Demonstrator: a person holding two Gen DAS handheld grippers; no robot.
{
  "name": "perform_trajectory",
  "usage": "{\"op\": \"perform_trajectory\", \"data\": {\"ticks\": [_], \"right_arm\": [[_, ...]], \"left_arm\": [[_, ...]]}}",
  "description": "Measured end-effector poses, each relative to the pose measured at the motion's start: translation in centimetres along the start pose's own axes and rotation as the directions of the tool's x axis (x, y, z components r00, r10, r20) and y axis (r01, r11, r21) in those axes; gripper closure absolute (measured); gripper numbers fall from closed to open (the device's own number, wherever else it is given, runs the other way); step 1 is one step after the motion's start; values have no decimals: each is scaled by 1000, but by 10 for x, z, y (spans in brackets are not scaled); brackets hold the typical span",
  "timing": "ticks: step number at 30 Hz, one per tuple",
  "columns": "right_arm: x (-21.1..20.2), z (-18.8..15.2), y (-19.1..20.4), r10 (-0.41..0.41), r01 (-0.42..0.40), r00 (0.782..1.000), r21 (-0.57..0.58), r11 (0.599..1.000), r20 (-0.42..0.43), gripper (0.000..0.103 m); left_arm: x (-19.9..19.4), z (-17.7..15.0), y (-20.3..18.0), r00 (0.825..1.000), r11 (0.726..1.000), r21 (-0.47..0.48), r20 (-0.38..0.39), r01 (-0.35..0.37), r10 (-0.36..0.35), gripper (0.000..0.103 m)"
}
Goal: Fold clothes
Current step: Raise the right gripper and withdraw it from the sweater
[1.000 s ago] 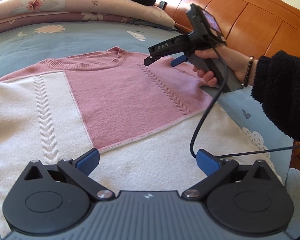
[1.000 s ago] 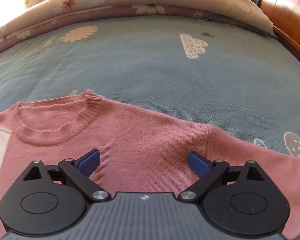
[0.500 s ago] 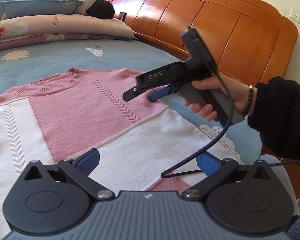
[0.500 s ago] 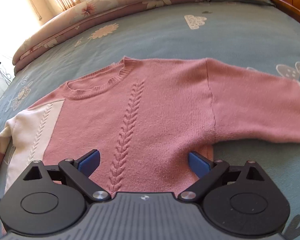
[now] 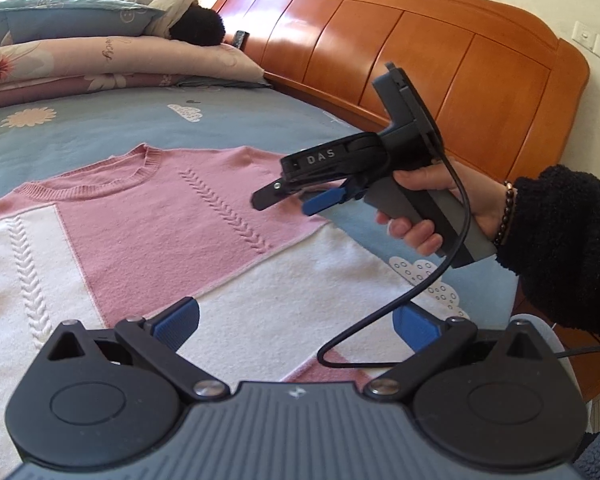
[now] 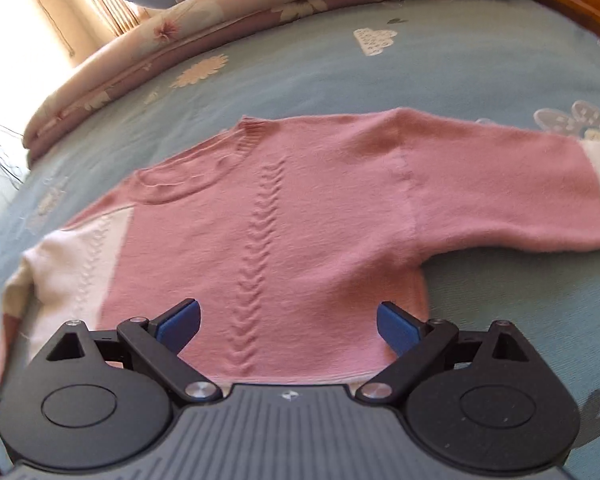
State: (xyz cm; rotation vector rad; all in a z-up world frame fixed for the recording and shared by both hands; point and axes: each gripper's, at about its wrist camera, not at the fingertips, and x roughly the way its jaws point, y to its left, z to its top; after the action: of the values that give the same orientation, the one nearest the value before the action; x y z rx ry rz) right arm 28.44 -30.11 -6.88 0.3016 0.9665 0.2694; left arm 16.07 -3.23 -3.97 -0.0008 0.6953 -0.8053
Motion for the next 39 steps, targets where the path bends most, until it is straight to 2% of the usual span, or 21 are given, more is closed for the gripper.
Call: {"op": "perform_trajectory", "data": {"ticks": [3,6,8,11,14,18,22,25,28,32,36,39], "right_arm": [[6,-13,-1,-23,23,999,3,1000,-33,6],[-4,-20,0,-45,45,999,-8,999,8,8],[-12,-21,4,-28,28,999,0,1000,20,7],[-13,-29,8,-12,11,1000,-15,1000,-24,7],[-11,-37,3,-84,83,995,-18,996,-54,9],[-26,-36,0,-60,60,998,39,997,-3,9],[-25,-41,1,-8,12,998,71,997,-62,9],[-23,-49,-6,-96,100,992,50,994,-86,10],[-30,-42,0,-127,127,992,34,991,-10,10],[-30,-13,25,-198,209,974,-97,973,110,11],[-8,27,41,-235,279,947,-198,940,217,11],[20,53,40,-205,258,946,-198,946,250,11]], "left_arm": [[2,0,-2,1000,1000,6,-12,-9,10,1],[3,-1,-4,1000,1000,10,-17,-2,2,1],[3,-1,-6,1000,1000,16,-16,13,-13,1],[5,-3,-10,999,999,25,-24,41,-40,1],[10,-5,-15,998,998,34,-43,49,-47,1],[11,-6,-22,997,996,53,-47,66,-64,1],[10,-6,-25,996,995,60,-42,78,-76,1],[11,-7,-29,995,994,69,-49,87,-83,1],[11,-9,-33,994,992,77,-55,102,-98,1],[11,-11,-35,990,988,78,-59,132,-128,1],[11,-11,-32,987,986,63,-58,151,-148,1],[9,-11,-26,982,982,43,-43,183,-182,1]]}}
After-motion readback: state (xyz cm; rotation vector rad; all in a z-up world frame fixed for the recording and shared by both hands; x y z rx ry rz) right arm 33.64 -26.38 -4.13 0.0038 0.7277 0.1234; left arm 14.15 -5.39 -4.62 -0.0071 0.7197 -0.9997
